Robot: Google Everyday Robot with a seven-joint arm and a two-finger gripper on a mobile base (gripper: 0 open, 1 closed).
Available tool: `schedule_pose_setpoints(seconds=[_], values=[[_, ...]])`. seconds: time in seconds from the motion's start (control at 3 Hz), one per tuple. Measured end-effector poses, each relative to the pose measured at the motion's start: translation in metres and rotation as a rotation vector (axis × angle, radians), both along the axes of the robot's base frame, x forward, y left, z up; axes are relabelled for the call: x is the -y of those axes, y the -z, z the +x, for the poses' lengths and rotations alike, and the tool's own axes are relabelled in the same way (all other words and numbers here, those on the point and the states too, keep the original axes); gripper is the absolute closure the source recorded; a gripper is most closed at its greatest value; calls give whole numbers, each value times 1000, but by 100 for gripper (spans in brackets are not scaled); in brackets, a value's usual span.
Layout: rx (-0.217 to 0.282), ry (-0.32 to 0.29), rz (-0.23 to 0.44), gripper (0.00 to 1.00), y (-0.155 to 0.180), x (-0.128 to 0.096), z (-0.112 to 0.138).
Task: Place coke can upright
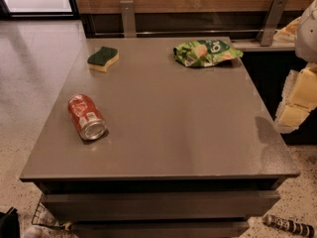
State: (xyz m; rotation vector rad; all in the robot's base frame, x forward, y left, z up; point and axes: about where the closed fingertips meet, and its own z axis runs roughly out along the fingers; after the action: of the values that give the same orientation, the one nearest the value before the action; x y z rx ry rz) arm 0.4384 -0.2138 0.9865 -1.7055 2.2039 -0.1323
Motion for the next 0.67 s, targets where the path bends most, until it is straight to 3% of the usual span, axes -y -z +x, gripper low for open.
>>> schedule_pose_setpoints(seconds=[0.67], values=[[41, 5, 39, 0, -9, -4, 9]])
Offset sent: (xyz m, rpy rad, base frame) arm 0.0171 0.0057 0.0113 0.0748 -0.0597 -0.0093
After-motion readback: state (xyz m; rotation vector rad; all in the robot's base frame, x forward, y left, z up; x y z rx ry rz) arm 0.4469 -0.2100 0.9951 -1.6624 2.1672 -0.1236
